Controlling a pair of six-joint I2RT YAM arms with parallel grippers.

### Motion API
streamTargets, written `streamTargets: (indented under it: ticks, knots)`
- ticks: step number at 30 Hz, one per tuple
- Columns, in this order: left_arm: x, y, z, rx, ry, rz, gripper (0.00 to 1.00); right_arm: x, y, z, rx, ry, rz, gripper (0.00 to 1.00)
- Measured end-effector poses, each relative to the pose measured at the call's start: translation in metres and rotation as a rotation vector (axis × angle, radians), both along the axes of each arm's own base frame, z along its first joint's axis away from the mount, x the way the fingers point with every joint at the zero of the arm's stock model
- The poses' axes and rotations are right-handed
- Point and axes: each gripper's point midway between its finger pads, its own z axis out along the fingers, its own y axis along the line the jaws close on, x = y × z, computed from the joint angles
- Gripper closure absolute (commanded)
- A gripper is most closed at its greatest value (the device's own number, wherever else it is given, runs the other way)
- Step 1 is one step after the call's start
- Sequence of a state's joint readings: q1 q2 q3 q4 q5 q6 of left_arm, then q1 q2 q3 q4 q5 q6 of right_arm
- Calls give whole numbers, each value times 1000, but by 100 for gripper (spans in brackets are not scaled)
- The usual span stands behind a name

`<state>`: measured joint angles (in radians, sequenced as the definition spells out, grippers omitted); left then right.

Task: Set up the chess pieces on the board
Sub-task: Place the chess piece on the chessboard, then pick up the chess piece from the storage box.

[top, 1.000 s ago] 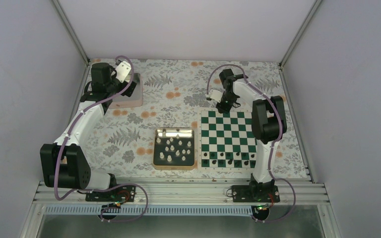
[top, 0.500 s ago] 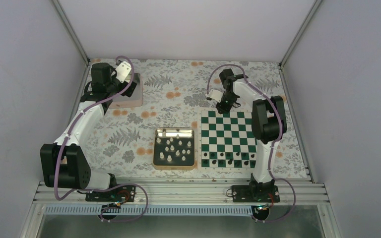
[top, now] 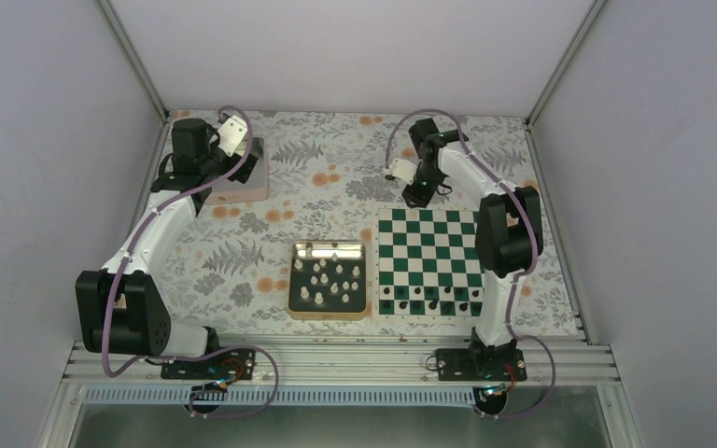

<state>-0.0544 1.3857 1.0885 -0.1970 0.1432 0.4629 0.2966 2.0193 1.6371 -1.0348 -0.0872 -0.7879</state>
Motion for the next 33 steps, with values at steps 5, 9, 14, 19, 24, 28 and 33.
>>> streamTargets:
  ticks: [5,9,14,19,24,28,33]
  knots:
    - [0,0,-1,0,2,-1,0,-9,56,44,20,-91,126,59]
    - [-1,0,0,0,1,-1,0,-50,122,56,47,-102,297,60]
    - [-1,0,0,0,1,-1,0,-110,186,56,82,-72,487,64]
    - [-3,0,0,0,0,-1,0,-145,219,49,120,-65,601,65]
    - [-6,0,5,-1,-13,-1,0,-153,228,31,139,-55,669,66]
    - [-7,0,10,-1,-24,-1,0,-152,236,16,152,-52,711,66]
    - [-9,1,15,-1,-37,1,0,-150,246,-3,146,-30,743,67]
